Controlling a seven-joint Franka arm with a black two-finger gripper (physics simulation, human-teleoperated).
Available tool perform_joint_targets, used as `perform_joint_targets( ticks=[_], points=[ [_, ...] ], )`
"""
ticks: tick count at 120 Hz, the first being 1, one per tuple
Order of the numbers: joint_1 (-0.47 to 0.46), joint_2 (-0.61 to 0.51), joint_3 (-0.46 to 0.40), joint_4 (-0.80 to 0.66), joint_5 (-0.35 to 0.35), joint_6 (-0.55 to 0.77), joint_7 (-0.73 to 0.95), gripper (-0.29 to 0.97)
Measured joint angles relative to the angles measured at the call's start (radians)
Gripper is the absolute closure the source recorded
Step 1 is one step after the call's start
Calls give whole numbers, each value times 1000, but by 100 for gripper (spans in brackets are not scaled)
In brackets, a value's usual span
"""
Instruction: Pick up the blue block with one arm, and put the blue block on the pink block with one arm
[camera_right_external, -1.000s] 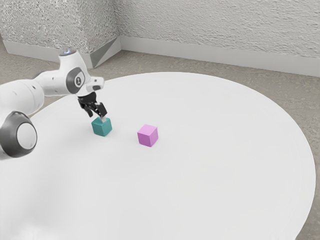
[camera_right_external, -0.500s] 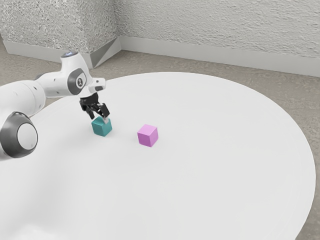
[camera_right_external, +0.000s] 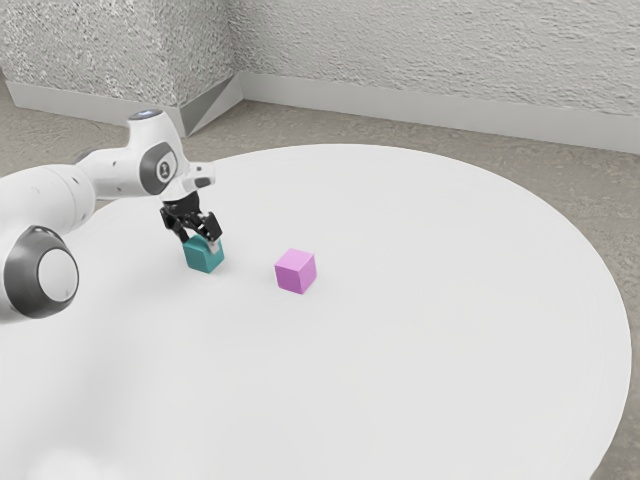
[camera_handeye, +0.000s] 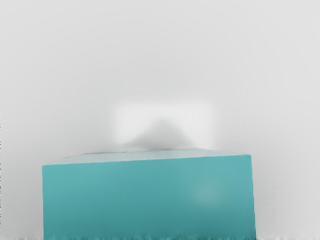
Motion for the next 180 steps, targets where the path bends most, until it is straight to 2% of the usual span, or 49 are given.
perform_joint_targets(
  ticks=[39,86,152,180],
  points=[
    [-4,2,-2,1,45,23,-21,3],
    [-5,3,-9,0,53,27,-35,7],
    [-5,1,-11,0,49,7,-45,30],
    [-5,-1,-11,-4,51,8,-58,36]
  ],
)
